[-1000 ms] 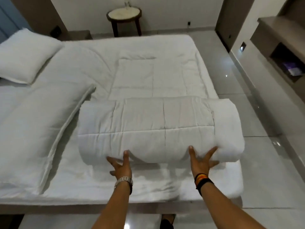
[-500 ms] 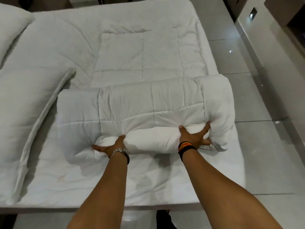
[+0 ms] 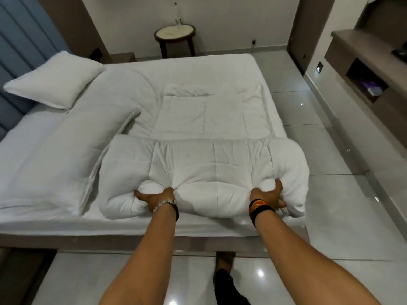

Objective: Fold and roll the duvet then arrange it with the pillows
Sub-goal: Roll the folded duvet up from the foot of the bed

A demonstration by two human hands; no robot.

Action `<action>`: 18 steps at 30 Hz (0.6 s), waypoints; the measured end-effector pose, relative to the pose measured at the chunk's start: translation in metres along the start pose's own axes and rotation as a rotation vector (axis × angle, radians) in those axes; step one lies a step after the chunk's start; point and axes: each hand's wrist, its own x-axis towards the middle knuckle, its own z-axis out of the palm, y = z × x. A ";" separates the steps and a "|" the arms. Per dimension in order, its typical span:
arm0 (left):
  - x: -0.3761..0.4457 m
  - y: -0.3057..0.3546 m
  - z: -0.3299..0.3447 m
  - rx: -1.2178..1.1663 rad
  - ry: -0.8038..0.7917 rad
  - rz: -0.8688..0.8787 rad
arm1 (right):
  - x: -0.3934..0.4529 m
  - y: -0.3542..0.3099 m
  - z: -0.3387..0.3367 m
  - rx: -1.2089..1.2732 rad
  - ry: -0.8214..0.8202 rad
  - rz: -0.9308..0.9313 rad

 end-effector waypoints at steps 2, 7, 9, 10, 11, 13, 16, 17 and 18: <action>-0.020 0.000 -0.024 0.035 -0.008 0.013 | -0.025 -0.004 -0.021 -0.055 0.010 -0.006; -0.030 0.038 -0.031 0.107 -0.127 0.187 | -0.036 -0.074 -0.019 -0.023 -0.090 -0.143; -0.022 0.060 -0.019 0.078 -0.306 0.434 | -0.023 -0.112 -0.002 0.030 -0.242 -0.264; -0.017 0.073 -0.008 0.088 -0.422 0.537 | -0.014 -0.127 0.008 0.031 -0.305 -0.361; -0.013 0.086 0.004 0.125 -0.544 0.615 | -0.003 -0.135 0.017 -0.015 -0.333 -0.496; -0.004 0.109 0.034 0.173 -0.740 0.668 | 0.020 -0.128 0.035 -0.286 -0.264 -0.859; 0.033 0.121 0.095 0.239 -0.784 0.717 | 0.065 -0.079 0.065 -0.835 -0.220 -1.114; 0.046 0.121 0.112 0.288 -0.769 0.753 | 0.080 -0.064 0.076 -0.964 -0.214 -1.106; 0.062 0.119 0.132 0.367 -0.738 0.809 | 0.098 -0.059 0.091 -1.053 -0.200 -1.078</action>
